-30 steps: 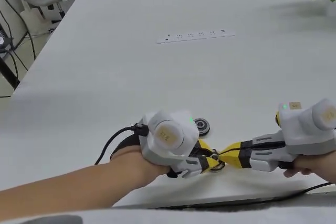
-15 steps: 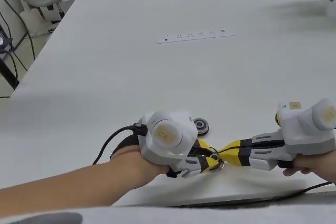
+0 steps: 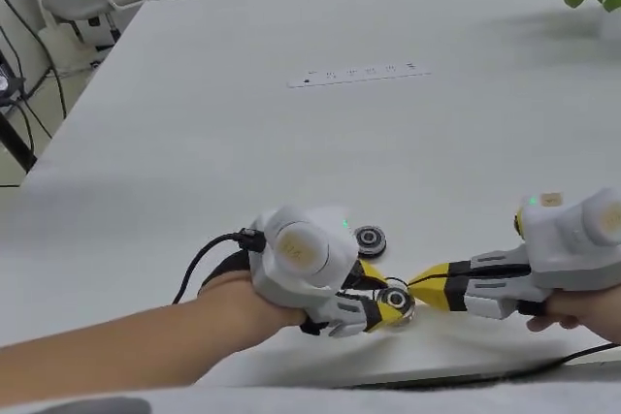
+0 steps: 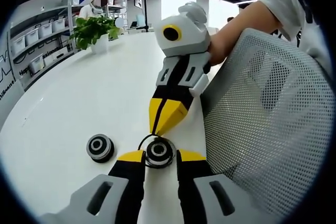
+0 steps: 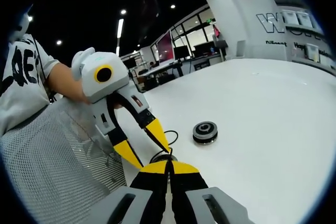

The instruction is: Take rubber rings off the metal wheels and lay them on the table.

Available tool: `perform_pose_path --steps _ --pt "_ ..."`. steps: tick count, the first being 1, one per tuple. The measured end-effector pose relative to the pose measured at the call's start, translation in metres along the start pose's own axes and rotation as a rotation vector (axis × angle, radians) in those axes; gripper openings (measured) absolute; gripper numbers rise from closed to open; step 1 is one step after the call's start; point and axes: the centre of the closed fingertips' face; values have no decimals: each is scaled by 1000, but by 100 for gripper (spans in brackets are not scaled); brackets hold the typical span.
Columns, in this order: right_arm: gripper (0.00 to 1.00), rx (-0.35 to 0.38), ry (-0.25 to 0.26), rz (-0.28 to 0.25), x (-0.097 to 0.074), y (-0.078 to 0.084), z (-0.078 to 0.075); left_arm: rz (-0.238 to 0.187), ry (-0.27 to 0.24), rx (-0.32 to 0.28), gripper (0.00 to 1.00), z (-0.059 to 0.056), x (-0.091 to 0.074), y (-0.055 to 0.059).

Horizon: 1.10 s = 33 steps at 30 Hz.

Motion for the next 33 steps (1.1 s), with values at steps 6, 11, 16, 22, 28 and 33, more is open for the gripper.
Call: perform_pose_path --steps 6,11,16,22,28,33 --pt "0 1 -2 -3 -1 -2 2 -10 8 3 25 -2 -11 -3" --pt "0 -5 -11 -4 -1 -4 5 -24 3 5 29 -1 -22 -7" --pt "0 -11 -17 -1 -2 -5 6 -46 -11 -8 32 3 -34 -11" --pt "0 -25 -26 -1 -2 -13 8 -65 -34 -23 37 10 -48 -13" --pt "0 -43 -31 -4 -2 -23 8 -88 -70 -32 40 20 -64 -16" --pt "0 -57 -35 -2 0 -31 7 -98 -108 -35 44 28 -75 -13"
Point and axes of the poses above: the centre of the closed fingertips' face, and the gripper's own axes: x roughly forward along the fingers, z roughly to its left, y roughly out of its underside, and after that the axes turned 7 degrees about -y, right-handed
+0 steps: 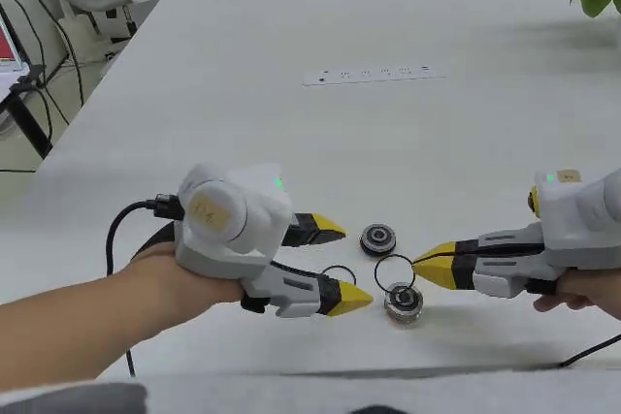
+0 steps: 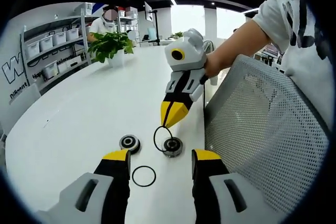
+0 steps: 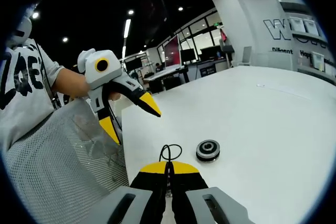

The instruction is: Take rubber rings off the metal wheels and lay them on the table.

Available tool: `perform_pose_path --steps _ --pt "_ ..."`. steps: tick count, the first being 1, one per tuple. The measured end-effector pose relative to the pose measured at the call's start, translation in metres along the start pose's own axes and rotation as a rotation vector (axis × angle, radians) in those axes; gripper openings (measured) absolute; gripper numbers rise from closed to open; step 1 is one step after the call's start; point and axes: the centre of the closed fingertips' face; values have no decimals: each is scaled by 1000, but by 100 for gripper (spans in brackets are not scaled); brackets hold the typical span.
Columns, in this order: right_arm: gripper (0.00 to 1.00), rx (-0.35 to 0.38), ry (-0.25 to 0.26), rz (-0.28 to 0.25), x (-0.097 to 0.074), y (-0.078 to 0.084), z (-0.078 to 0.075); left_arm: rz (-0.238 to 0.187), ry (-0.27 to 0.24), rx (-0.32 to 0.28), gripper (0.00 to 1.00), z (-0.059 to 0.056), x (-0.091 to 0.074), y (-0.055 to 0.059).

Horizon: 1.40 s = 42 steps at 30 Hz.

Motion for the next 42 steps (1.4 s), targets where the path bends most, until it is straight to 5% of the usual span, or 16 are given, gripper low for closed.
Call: perform_pose_path --steps 20,42 --pt "0 -38 -29 29 28 -26 -6 -22 -114 -74 54 26 -41 17" --pt "0 -10 -61 112 62 -12 -9 -18 -190 -121 57 37 -64 31"
Point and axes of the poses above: the centre of the closed fingertips' face, and the gripper's own axes: x roughly forward along the fingers, z roughly to its left, y roughly out of its underside, and after that the axes turned 7 degrees about -y, right-handed
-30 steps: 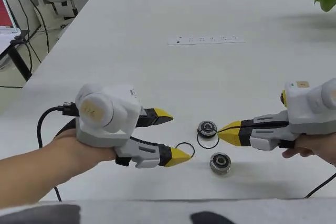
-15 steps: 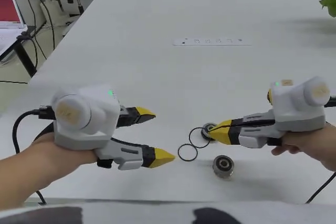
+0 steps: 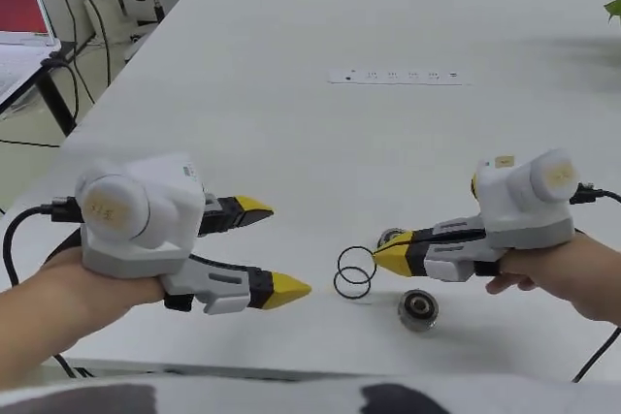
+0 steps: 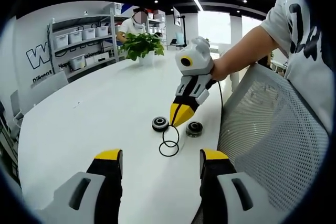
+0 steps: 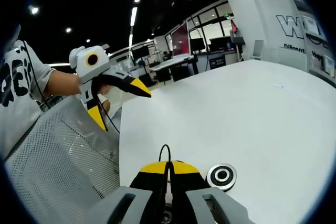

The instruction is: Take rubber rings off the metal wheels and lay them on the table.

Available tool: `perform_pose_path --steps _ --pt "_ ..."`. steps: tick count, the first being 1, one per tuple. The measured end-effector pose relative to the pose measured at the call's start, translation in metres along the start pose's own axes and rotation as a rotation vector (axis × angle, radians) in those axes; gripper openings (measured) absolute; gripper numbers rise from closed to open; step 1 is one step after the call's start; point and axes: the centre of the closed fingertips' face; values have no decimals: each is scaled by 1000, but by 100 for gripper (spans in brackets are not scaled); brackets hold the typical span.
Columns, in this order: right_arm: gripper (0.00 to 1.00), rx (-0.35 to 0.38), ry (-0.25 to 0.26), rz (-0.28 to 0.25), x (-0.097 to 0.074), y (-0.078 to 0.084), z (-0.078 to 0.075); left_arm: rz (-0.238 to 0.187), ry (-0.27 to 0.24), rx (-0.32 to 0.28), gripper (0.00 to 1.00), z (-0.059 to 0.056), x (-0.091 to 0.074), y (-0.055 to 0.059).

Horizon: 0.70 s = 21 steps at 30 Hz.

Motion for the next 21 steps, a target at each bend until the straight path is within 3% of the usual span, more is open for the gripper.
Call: perform_pose_path --steps 21 --pt "0 56 17 63 12 20 -12 16 -10 -9 57 2 -8 10"
Point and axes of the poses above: the centre of the closed fingertips' face, and the gripper's own axes: x roughly forward along the fingers, z roughly to its left, y roughly out of its underside, and after that the axes turned 7 degrees about -y, right-handed
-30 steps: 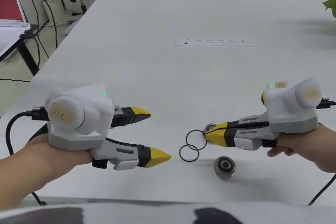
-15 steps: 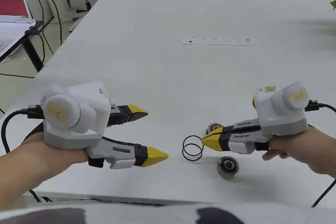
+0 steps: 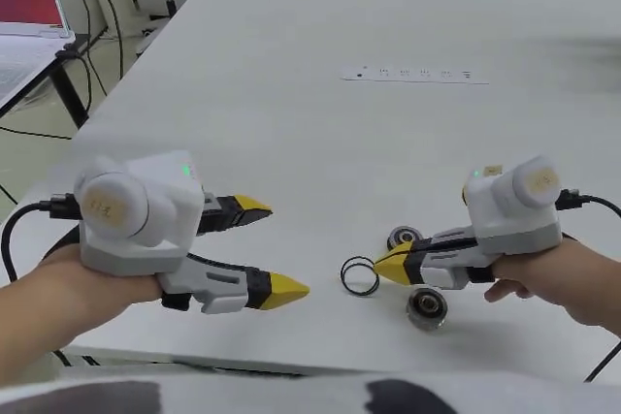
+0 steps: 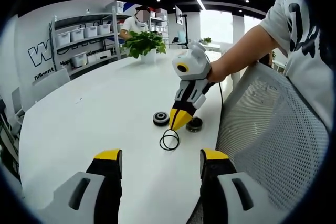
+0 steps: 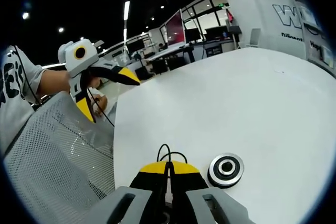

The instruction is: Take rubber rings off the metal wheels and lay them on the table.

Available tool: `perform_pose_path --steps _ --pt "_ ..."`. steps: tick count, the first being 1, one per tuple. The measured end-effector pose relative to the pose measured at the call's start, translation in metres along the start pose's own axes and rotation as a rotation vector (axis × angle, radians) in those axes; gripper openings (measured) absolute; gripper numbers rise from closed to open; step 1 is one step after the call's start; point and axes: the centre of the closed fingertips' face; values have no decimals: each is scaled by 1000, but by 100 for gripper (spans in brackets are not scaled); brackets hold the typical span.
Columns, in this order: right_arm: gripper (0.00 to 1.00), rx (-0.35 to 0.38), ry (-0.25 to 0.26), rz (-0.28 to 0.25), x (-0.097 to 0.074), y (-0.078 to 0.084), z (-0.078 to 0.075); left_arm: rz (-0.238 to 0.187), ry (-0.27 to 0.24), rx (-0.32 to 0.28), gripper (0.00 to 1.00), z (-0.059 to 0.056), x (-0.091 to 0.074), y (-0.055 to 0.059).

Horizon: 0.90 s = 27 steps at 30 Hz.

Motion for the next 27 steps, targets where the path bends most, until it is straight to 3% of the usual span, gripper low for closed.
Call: perform_pose_path --steps 27 --pt "0 22 53 35 3 10 -13 27 2 -12 57 -3 0 8"
Point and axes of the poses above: the centre of the closed fingertips' face, and the gripper's own axes: x roughly forward along the fingers, z roughly to its left, y roughly out of its underside, and after that the axes turned 7 degrees about -y, right-handed
